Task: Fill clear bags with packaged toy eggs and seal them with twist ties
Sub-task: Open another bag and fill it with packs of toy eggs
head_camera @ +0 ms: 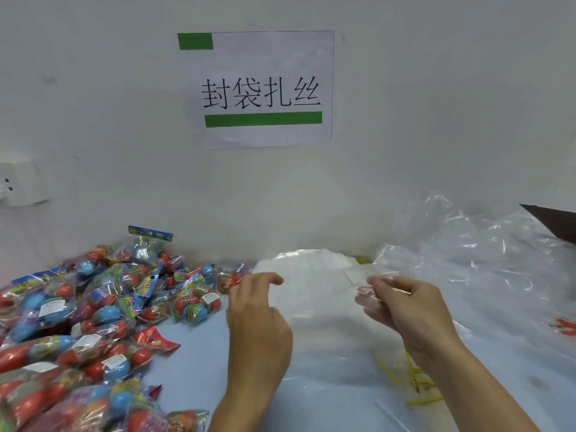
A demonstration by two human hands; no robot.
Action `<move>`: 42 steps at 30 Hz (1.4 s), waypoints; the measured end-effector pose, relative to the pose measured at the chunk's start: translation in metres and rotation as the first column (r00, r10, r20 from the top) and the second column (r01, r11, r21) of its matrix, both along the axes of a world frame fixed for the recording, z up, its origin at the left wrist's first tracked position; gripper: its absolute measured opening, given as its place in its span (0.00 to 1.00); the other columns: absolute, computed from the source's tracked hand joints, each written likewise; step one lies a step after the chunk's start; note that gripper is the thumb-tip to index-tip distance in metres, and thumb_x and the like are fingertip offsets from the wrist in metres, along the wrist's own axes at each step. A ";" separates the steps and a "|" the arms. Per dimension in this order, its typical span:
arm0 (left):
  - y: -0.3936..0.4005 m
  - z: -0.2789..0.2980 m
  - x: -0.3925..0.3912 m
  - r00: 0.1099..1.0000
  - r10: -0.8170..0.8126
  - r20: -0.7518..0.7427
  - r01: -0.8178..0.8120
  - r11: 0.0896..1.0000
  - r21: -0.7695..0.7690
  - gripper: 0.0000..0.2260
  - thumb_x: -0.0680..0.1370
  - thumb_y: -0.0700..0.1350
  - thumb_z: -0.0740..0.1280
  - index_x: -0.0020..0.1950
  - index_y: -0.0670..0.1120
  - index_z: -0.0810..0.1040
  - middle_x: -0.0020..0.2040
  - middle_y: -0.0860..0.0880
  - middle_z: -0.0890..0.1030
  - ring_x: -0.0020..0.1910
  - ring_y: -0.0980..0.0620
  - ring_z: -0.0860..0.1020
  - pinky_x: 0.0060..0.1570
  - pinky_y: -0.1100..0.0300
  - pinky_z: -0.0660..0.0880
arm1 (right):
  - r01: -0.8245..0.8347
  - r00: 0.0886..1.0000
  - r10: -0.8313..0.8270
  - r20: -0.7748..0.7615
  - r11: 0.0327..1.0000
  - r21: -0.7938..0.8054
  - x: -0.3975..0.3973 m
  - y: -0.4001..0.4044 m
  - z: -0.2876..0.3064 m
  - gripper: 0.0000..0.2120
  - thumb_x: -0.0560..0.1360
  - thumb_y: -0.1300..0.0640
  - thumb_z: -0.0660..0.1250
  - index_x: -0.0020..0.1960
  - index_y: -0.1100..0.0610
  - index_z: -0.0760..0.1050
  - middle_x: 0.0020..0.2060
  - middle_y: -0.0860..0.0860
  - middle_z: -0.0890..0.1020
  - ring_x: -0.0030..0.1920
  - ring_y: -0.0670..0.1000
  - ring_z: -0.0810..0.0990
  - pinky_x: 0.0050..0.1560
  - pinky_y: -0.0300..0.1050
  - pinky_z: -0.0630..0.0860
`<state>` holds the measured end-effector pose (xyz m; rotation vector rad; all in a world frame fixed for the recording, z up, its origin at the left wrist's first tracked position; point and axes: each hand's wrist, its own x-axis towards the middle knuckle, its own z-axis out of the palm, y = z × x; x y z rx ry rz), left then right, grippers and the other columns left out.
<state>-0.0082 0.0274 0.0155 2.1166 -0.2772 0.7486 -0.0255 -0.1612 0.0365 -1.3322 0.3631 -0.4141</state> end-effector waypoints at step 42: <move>0.000 0.013 -0.012 0.972 0.189 0.136 -0.192 0.981 0.010 0.05 0.78 0.45 0.68 0.53 0.50 0.75 0.46 0.52 0.75 0.38 0.55 0.74 0.38 0.62 0.72 | 0.268 0.964 -0.140 0.228 0.494 -0.827 -0.011 0.051 -0.004 0.10 0.74 0.57 0.69 0.49 0.43 0.72 0.40 0.42 0.74 0.42 0.46 0.75 0.38 0.45 0.69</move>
